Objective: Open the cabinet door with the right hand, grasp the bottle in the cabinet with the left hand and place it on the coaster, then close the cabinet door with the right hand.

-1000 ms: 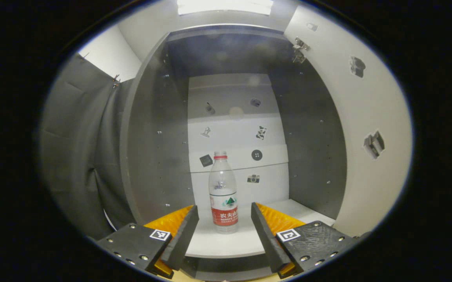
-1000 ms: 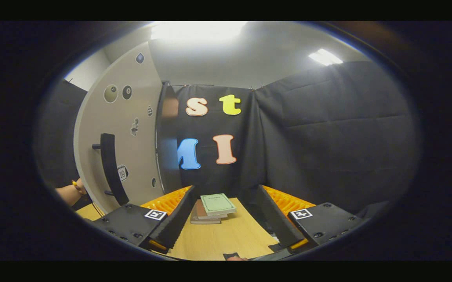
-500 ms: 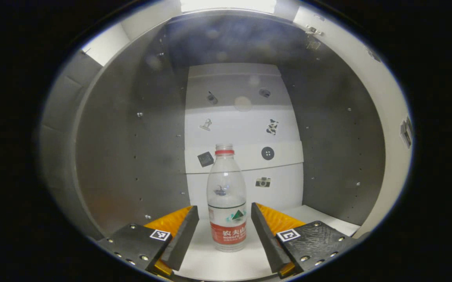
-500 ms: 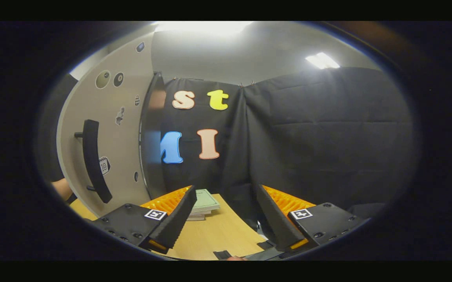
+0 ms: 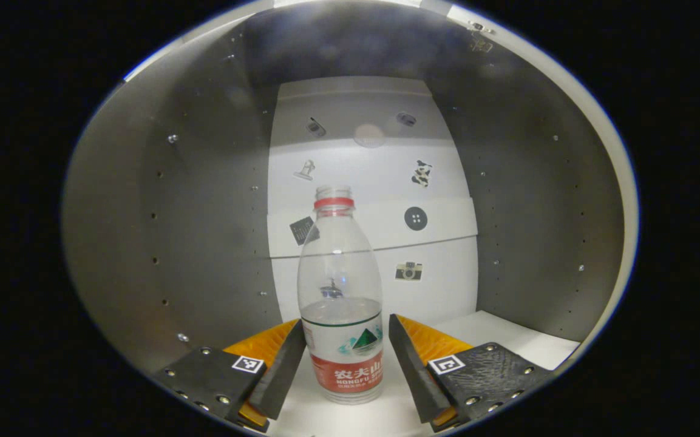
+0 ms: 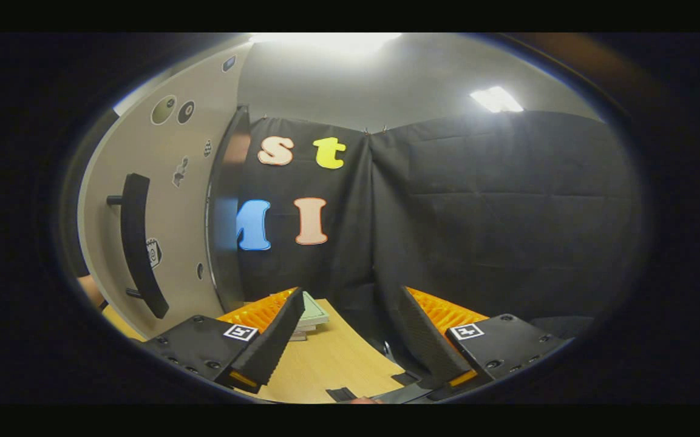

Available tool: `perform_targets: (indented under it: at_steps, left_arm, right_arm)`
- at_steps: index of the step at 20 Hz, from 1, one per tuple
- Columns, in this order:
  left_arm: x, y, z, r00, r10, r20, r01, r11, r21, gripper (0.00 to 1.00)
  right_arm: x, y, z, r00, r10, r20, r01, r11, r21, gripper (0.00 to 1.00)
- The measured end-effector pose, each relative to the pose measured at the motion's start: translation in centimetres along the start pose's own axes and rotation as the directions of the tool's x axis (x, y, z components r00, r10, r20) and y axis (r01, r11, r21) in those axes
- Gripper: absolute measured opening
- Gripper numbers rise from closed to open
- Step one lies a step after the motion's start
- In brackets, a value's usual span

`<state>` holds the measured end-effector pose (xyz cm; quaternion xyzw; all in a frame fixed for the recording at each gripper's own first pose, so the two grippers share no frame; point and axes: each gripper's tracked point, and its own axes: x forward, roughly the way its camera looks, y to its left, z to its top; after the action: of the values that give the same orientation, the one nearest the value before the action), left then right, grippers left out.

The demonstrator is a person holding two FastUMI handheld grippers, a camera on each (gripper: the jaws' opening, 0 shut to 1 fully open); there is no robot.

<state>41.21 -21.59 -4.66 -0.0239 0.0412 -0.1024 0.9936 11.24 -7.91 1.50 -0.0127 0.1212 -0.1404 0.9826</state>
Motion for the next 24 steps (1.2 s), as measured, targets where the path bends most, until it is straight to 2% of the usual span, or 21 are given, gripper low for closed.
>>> perform_targets:
  at_steps: [1,4,8,9,10,12,13,15,16,17,21,22,23,24]
  left_arm:
    - [0.1,0.0,-0.1,1.0,0.0,-0.004,0.0,1.0,-0.006,0.83]
    - [-0.5,0.1,0.1,1.0,-0.001,-0.007,0.001,1.0,-0.013,0.71]
    - [-3.1,0.6,2.6,0.999,0.006,0.034,-0.004,0.999,-0.031,0.7]
    - [-4.2,0.7,3.6,0.999,0.006,0.049,-0.004,0.999,-0.039,0.7]
    - [-5.1,0.8,4.3,0.998,0.004,0.061,-0.001,0.999,-0.047,0.7]
    - [-7.7,1.0,5.7,0.996,0.01,0.084,-0.005,0.998,-0.057,0.7]
    - [-9.3,1.3,6.3,0.995,0.017,0.093,-0.011,0.998,-0.06,0.7]
    - [-12.4,2.0,6.9,0.994,0.037,0.106,-0.03,0.998,-0.063,0.7]
    - [-14.0,2.4,7.1,0.993,0.046,0.11,-0.039,0.997,-0.063,0.7]
    - [-16.0,3.0,7.2,0.992,0.058,0.111,-0.051,0.997,-0.062,0.7]
    - [-22.2,5.6,6.3,0.988,0.113,0.105,-0.11,0.994,-0.027,0.7]
    - [-23.8,6.2,6.0,0.987,0.121,0.104,-0.12,0.993,-0.021,0.7]
    - [-25.2,6.8,5.6,0.986,0.134,0.101,-0.134,0.991,-0.012,0.7]
    - [-26.8,7.5,5.0,0.984,0.149,0.094,-0.149,0.989,-0.005,0.7]
  right_arm:
    - [-0.1,0.0,0.0,1.0,-0.002,0.003,0.002,1.0,0.001,0.99]
    - [-0.2,0.0,0.0,1.0,0.006,0.005,-0.006,1.0,0.014,0.99]
    - [-0.6,-0.1,0.1,0.999,0.033,0.015,-0.033,0.999,0.029,0.99]
    - [-0.7,-0.2,0.1,0.999,0.044,0.019,-0.044,0.999,0.03,0.94]
    - [-0.9,-0.3,0.2,0.998,0.055,0.025,-0.056,0.998,0.03,0.99]
    - [-1.3,-0.5,0.5,0.996,0.081,0.039,-0.082,0.996,0.038,0.99]
    - [-1.3,-0.6,0.5,0.995,0.095,0.044,-0.097,0.994,0.045,0.94]
    - [-1.6,-0.9,0.6,0.991,0.12,0.056,-0.123,0.991,0.06,0.94]
    - [-1.8,-1.0,0.6,0.989,0.134,0.064,-0.138,0.988,0.069,0.99]
    - [-1.9,-1.0,0.5,0.987,0.149,0.068,-0.154,0.985,0.075,0.99]
    - [-2.7,-0.9,0.0,0.976,0.205,0.078,-0.21,0.975,0.069,0.99]
    - [-3.0,-0.7,-0.2,0.972,0.218,0.081,-0.224,0.972,0.067,0.94]
    - [-3.3,-0.4,-0.6,0.969,0.235,0.082,-0.24,0.968,0.067,0.98]
    - [-3.6,-0.1,-0.9,0.965,0.252,0.079,-0.257,0.964,0.068,0.93]
